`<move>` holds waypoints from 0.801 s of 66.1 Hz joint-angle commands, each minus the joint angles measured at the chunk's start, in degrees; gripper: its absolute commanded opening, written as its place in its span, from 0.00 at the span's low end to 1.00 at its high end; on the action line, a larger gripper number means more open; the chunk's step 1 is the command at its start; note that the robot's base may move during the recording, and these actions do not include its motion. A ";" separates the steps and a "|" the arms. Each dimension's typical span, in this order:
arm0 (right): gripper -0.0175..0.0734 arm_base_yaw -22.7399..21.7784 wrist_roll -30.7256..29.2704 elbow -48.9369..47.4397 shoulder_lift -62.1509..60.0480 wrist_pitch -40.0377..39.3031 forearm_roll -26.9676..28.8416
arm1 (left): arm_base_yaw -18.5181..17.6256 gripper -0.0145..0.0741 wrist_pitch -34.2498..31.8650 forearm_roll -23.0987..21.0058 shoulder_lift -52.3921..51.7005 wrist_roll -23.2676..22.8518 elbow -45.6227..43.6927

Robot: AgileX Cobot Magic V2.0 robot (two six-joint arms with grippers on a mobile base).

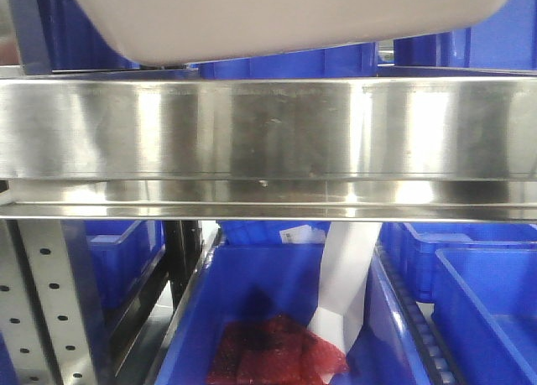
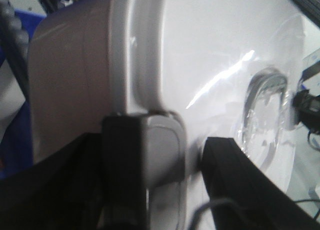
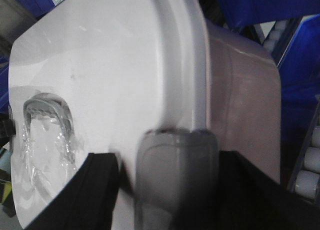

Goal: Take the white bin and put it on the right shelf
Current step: 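Push the bin forward onto the upper roller shelf with both grippers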

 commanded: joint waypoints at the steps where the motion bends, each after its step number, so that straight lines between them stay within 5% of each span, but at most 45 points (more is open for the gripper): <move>1: 0.67 0.61 -0.78 -2.24 1.57 2.92 9.70 | -1.22 0.47 3.12 -12.48 -0.03 2.25 -2.00; 36: 0.69 0.61 -0.78 -2.24 7.86 2.74 9.65 | -1.22 0.48 -1.13 -11.69 7.75 2.25 -2.00; 48: 0.87 0.61 -0.78 -2.24 8.30 1.18 6.39 | -1.22 0.66 -1.13 -8.47 7.79 2.25 -2.00; 53: 0.86 0.56 -0.78 -2.24 8.30 0.38 2.65 | -1.22 0.76 -2.34 -7.08 7.79 2.25 -2.00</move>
